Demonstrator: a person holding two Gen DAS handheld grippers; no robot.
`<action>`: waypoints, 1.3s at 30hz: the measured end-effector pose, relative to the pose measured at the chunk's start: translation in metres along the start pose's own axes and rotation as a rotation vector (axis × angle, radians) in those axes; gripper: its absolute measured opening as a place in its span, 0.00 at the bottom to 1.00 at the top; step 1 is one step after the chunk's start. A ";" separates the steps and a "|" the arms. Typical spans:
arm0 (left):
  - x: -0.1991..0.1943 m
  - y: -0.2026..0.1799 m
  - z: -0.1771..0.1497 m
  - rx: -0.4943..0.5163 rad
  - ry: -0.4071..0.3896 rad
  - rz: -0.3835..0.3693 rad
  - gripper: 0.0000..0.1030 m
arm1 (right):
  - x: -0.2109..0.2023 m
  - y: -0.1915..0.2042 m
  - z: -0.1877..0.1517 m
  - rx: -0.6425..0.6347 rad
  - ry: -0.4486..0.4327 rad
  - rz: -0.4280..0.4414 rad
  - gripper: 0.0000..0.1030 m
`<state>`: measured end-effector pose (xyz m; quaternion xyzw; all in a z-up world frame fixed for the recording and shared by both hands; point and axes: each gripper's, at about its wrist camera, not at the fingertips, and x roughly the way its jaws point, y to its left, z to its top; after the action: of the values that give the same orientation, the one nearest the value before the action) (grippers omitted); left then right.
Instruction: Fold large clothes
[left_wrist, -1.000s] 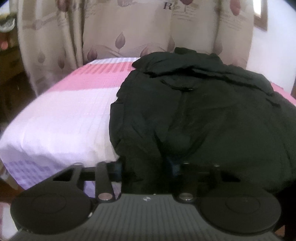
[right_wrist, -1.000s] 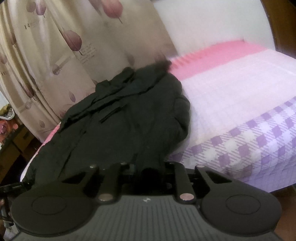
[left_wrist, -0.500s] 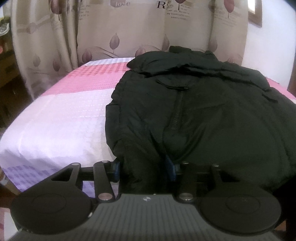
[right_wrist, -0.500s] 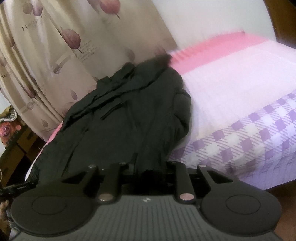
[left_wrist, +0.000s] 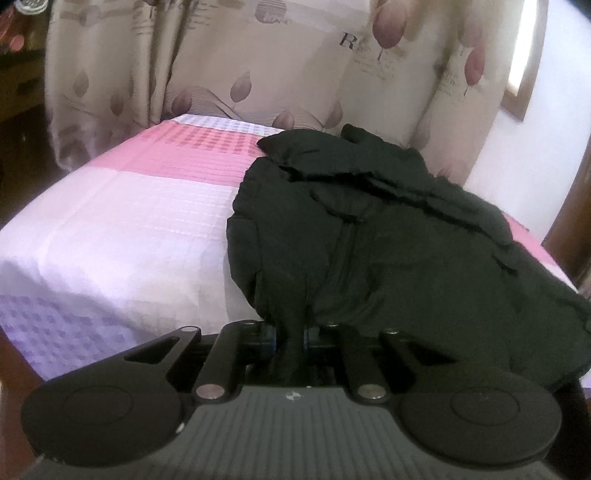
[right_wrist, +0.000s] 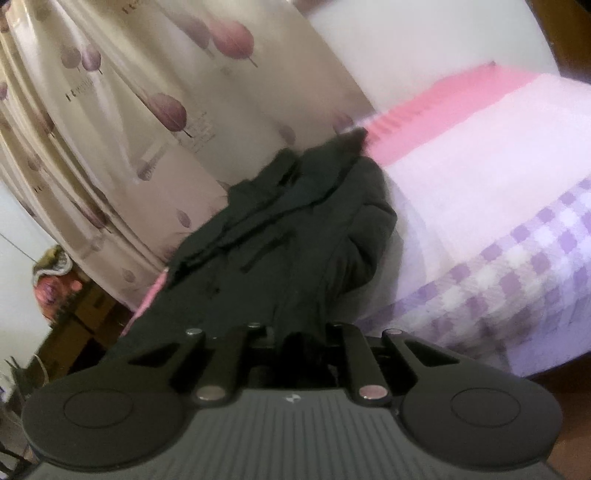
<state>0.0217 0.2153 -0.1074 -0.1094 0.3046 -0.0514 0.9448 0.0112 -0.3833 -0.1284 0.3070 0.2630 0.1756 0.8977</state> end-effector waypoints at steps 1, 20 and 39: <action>-0.003 0.001 0.000 -0.002 0.003 -0.003 0.13 | -0.002 0.000 -0.001 0.011 -0.001 0.012 0.10; -0.069 0.001 0.032 -0.143 -0.115 -0.084 0.13 | -0.041 0.029 0.031 0.098 -0.058 0.197 0.10; -0.026 -0.015 0.134 -0.214 -0.227 -0.023 0.15 | 0.015 0.045 0.137 0.047 -0.119 0.197 0.10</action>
<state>0.0789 0.2287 0.0169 -0.2180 0.1982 -0.0170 0.9555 0.0957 -0.4048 -0.0125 0.3622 0.1819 0.2380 0.8827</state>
